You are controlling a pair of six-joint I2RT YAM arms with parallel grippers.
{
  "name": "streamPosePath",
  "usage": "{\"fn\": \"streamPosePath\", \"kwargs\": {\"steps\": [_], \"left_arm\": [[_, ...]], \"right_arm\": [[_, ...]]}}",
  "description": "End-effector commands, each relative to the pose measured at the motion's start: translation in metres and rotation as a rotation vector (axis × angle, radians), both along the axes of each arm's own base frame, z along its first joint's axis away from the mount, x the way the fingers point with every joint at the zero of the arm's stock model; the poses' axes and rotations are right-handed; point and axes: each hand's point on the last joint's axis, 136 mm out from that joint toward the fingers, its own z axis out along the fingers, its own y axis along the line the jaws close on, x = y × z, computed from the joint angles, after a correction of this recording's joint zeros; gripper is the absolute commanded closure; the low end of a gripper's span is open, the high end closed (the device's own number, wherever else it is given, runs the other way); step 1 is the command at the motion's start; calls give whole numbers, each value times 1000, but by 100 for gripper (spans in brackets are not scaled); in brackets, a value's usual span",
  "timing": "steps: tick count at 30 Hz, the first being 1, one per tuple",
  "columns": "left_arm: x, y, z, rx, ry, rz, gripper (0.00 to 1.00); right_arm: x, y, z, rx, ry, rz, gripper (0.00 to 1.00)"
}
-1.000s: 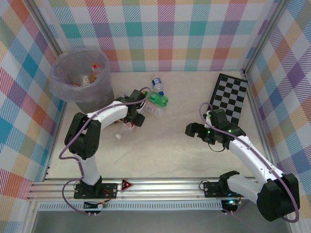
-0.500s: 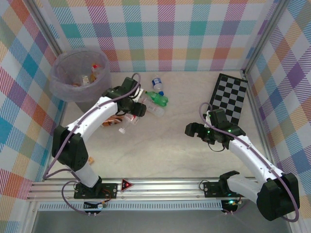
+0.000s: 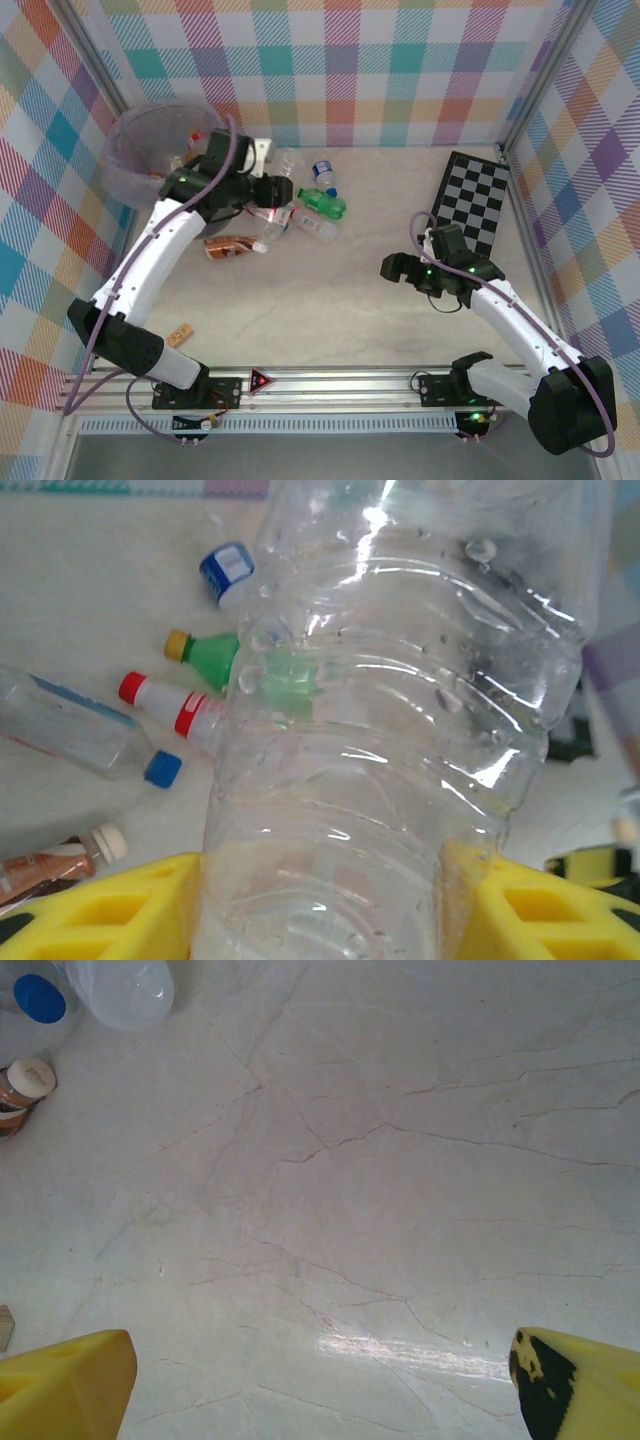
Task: Put the plastic bottles in the bin
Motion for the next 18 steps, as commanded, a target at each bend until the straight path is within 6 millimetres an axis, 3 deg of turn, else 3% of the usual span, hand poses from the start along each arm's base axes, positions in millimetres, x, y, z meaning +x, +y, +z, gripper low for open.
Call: {"fn": "streamPosePath", "kwargs": {"steps": [1, 9, 18], "left_arm": [[5, 16, 53, -196, -83, 51, 52], [41, 90, 95, -332, -202, 277, 63], [92, 166, 129, -524, -307, 464, 67]], "right_arm": [[-3, 1, 4, 16, -16, 9, 4], [-7, -4, 3, 1, -16, -1, 4], [-12, -5, 2, 5, -18, -3, 4]]}}
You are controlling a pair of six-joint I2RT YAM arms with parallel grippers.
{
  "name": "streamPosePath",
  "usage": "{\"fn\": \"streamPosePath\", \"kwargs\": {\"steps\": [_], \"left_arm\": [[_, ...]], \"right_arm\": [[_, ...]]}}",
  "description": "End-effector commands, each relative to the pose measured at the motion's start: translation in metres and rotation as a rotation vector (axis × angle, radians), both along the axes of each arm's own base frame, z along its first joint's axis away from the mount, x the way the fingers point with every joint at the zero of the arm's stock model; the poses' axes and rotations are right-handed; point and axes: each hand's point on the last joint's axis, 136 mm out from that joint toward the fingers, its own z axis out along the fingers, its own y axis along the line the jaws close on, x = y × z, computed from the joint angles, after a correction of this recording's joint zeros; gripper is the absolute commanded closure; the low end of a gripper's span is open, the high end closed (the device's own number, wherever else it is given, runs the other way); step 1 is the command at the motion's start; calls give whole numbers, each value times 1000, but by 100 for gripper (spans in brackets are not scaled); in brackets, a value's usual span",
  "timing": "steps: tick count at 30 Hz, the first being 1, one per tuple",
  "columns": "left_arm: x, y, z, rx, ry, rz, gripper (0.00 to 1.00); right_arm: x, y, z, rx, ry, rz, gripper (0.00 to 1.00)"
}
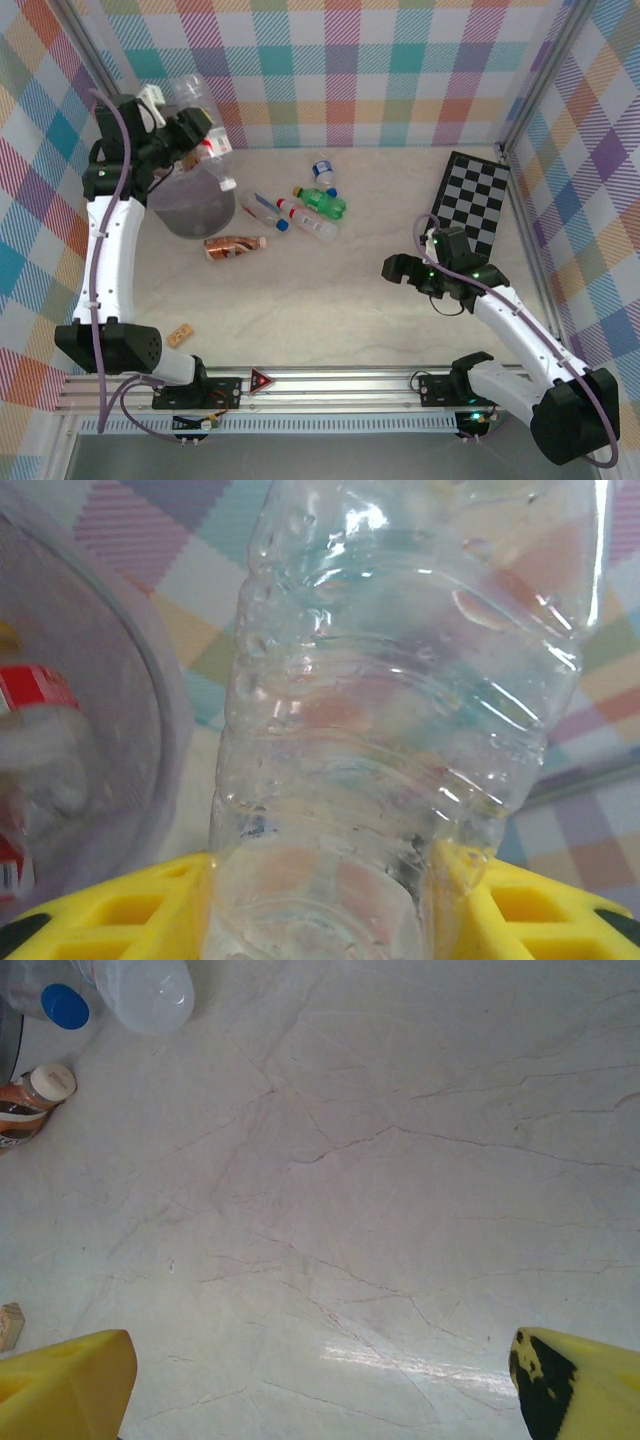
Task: Put the plastic bottles in the bin
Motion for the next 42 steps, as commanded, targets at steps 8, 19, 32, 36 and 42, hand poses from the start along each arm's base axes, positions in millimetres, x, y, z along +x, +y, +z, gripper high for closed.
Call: {"fn": "streamPosePath", "kwargs": {"steps": [8, 19, 32, 36, 42], "left_arm": [[59, 91, 9, -97, -32, 221, 66], [65, 121, -77, 184, 291, 246, 61], [52, 107, -134, 358, 443, 138, 30], [51, 105, -127, 396, 428, 127, 21], [50, 100, -114, 428, 399, 121, 19]], "right_arm": [[-11, -5, -5, -3, 17, -5, 4], [-10, -4, -9, -2, 21, -3, 4], [-9, -3, -12, 2, 26, -1, 4], [-9, -2, -13, 6, 28, -2, 4], [-9, -2, -13, 11, 28, -1, 4]]}}
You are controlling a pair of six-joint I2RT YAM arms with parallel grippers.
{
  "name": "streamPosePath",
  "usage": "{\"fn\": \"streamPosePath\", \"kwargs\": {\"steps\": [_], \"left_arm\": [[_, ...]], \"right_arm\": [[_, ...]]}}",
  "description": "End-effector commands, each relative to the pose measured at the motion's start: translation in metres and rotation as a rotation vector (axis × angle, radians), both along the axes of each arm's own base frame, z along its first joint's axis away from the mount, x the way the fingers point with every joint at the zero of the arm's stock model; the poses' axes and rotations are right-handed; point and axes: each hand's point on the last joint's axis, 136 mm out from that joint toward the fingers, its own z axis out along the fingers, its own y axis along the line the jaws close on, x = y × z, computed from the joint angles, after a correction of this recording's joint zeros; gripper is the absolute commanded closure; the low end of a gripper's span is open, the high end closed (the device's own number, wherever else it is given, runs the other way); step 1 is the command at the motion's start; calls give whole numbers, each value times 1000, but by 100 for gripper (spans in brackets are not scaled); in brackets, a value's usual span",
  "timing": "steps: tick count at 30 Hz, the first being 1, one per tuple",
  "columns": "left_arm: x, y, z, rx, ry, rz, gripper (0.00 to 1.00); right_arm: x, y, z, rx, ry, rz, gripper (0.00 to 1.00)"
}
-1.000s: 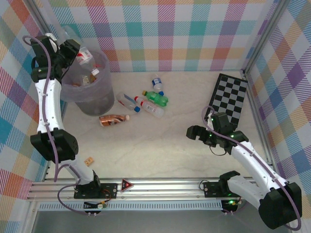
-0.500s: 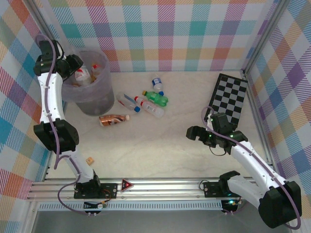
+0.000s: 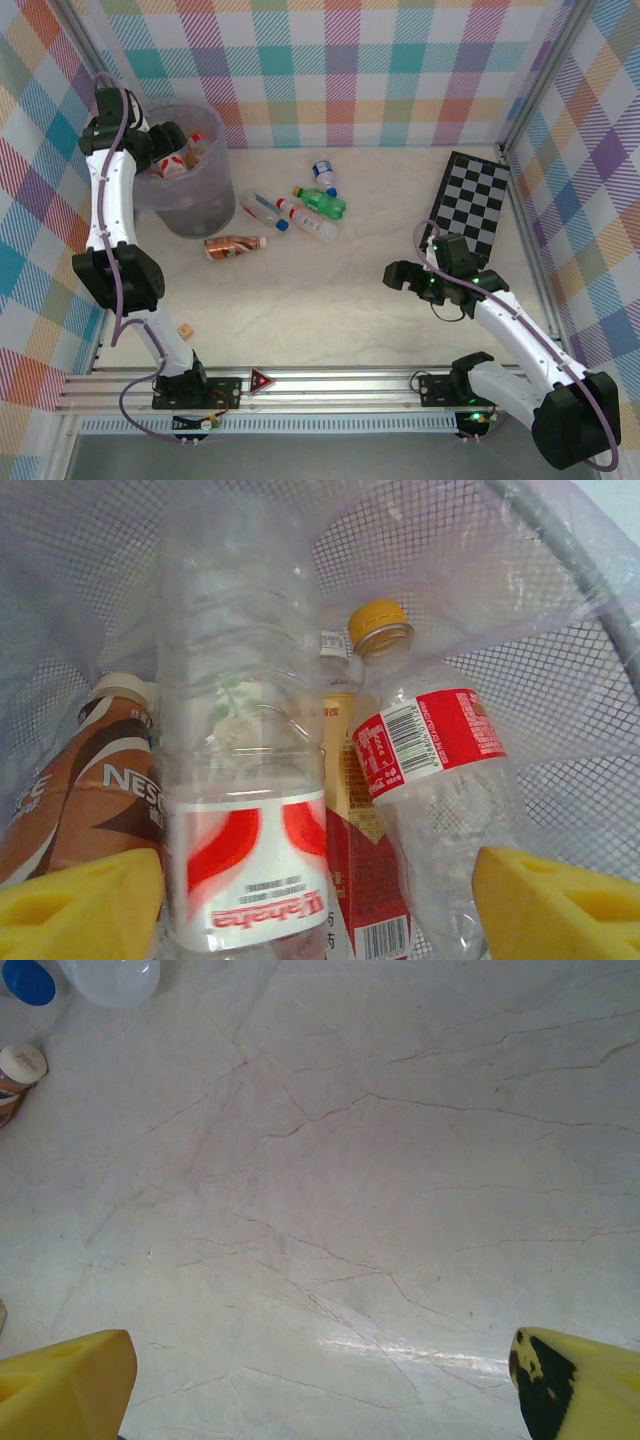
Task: Put the plastic bottles in the bin
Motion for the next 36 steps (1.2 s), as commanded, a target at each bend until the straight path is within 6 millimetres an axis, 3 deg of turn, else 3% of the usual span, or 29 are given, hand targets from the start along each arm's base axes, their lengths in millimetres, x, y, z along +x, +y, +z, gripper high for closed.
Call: {"fn": "streamPosePath", "kwargs": {"steps": [1, 13, 19, 30, 36], "left_arm": [[-6, -5, 19, 51, -24, -29, 19], [-21, -16, 44, 145, -34, -78, 18], [-41, -25, 73, 171, -86, -110, 15], [-113, -70, 111, 366, -107, -228, 10], [-158, -104, 110, 401, -102, -280, 10]], "right_arm": [[0, 1, 0, 18, -2, 0, 4], [0, 1, 1, 20, -8, 1, 4], [1, 1, 3, 16, -11, 3, 4], [7, 3, 4, 9, -6, 11, 4], [12, 5, 6, 6, -12, 18, 4]]}}
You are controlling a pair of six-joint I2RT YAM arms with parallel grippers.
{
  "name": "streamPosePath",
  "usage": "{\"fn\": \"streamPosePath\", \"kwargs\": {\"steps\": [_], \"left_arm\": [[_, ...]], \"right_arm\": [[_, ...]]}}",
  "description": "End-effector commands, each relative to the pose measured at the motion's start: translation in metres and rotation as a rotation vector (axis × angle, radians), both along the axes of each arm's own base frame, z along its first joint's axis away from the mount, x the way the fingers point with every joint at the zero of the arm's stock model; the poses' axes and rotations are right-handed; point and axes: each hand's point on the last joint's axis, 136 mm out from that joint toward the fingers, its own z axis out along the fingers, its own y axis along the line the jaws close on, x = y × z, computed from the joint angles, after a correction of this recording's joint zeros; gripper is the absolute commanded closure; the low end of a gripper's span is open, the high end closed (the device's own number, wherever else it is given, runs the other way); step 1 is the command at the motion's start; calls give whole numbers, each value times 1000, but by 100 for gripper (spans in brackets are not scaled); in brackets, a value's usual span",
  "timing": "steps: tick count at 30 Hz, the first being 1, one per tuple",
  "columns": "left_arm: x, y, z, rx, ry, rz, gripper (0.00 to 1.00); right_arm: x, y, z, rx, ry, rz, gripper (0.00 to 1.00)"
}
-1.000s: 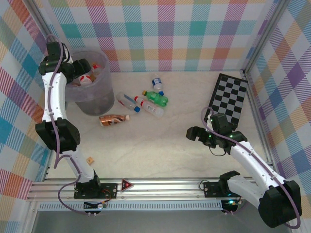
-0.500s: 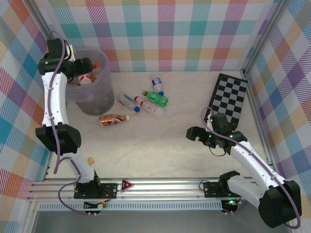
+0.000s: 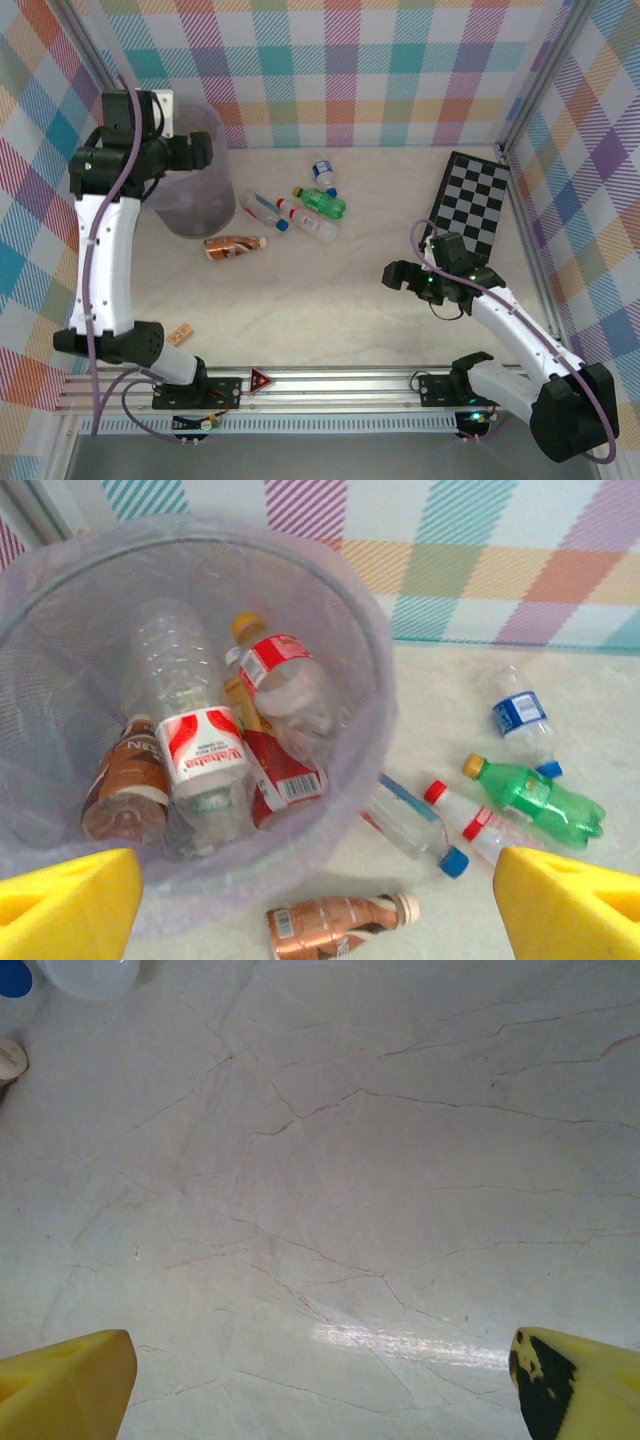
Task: Put the plastic bottles in the bin
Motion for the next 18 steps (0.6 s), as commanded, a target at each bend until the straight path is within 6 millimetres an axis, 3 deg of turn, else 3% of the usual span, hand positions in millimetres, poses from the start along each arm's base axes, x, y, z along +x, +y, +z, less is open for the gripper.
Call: {"fn": "streamPosePath", "kwargs": {"steps": [1, 9, 14, 18], "left_arm": [[-28, -3, -18, 30, 60, 27, 10], [-67, -15, -95, -221, 93, 154, 10], [-65, -26, -149, -472, 76, 251, 11], [-50, -33, -201, -678, 94, 386, 10]], "right_arm": [[9, 5, 14, 20, -38, 15, 4], [10, 6, 13, 24, -32, 22, 4], [12, 7, 15, 24, -35, 28, 4], [11, 9, 14, 31, -29, 31, 4]]}}
